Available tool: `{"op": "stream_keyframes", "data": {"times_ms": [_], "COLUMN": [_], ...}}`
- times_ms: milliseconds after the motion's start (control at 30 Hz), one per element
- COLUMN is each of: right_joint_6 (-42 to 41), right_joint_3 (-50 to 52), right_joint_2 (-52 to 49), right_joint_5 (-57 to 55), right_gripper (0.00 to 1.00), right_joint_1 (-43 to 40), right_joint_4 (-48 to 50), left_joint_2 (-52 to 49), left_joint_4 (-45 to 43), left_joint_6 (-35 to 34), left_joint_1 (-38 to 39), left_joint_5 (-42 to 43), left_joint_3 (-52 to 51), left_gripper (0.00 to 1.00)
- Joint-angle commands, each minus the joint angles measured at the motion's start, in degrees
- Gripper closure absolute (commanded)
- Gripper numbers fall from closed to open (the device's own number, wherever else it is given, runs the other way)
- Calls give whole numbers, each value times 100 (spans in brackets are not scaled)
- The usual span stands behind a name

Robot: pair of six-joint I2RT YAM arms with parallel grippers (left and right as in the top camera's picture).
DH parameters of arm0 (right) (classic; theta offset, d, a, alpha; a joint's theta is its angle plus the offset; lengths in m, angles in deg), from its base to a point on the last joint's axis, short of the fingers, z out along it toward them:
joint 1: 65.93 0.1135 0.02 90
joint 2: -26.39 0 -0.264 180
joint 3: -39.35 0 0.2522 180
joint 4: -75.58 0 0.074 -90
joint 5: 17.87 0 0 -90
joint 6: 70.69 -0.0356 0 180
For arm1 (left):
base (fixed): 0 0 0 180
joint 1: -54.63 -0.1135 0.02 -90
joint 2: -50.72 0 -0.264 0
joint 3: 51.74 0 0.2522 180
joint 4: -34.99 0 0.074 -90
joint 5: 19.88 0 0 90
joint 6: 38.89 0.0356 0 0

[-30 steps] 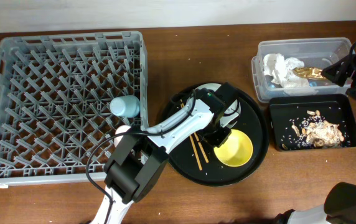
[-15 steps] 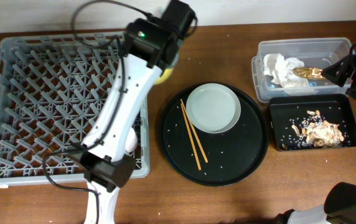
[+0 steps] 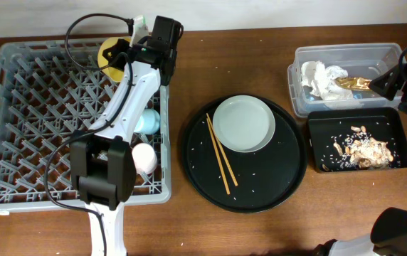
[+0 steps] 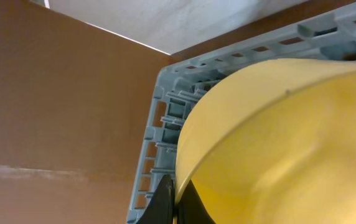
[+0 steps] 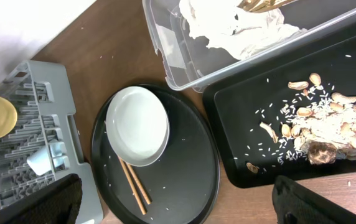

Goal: Sort waste into correct bins and load items into the dishwasher rack
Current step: 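Grasp the yellow bowl with left gripper and stand it in the rack, then grasp the white plate with left gripper and stand it in the rack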

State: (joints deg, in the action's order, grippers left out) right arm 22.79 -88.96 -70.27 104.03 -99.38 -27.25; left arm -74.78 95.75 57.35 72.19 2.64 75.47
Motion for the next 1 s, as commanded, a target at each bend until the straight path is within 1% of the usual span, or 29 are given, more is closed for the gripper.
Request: {"op": "stream_keyframes", "data": {"times_ms": [0, 167, 233, 300, 400, 467, 500, 533, 567, 633, 700, 767, 800, 867, 933, 967], "right_joint_6": [74, 74, 72, 72, 74, 74, 74, 72, 72, 74, 72, 72, 72, 72, 72, 72], "right_joint_3": [-37, -37, -35, -37, -37, -37, -37, -37, -35, -37, -37, -37, -37, -37, -37, -37], "right_joint_2": [-37, -37, -37, -37, -37, -37, -37, -37, -37, -37, -37, -37, -37, -37, -37, -37], "right_joint_5": [-70, -70, -70, -70, -70, -72, -72, -70, -70, -70, -70, -70, -70, -70, -68, -70], "right_gripper": [2, 1, 2, 1, 2, 2, 2, 2, 2, 2, 1, 2, 1, 2, 2, 1], "right_joint_1": [11, 11, 11, 11, 11, 11, 11, 11, 11, 11, 11, 11, 11, 11, 11, 11], "right_joint_4": [11, 17, 20, 33, 37, 37, 37, 37, 35, 35, 35, 35, 35, 35, 33, 35], "left_joint_2": [31, 31, 31, 31, 31, 31, 31, 31, 31, 31, 31, 37, 66, 184, 348, 505], "left_joint_4": [-31, -236, -262, -262, -258, -238, -236, -236, -236, -236, -238, -236, -234, -197, -195, -195], "left_joint_6": [-44, -101, -96, 98, 800, 887, 887, 887, 887, 885, 883, 883, 883, 787, 664, 590], "left_joint_1": [55, 107, 120, 184, 407, 597, 686, 748, 831, 931, 977, 977, 977, 977, 977, 977], "left_joint_5": [81, 61, 15, 20, 20, 20, 20, 20, 22, 28, 304, 1029, 1552, 2533, 3497, 4041], "left_joint_3": [-98, -802, -831, -831, -831, -831, -831, -831, -831, -831, -831, -831, -831, -831, -831, -831], "left_gripper": [100, 100, 100, 100, 100, 100, 87, 78, 65, 55, 46, 44, 44, 39, 24, 4]}}
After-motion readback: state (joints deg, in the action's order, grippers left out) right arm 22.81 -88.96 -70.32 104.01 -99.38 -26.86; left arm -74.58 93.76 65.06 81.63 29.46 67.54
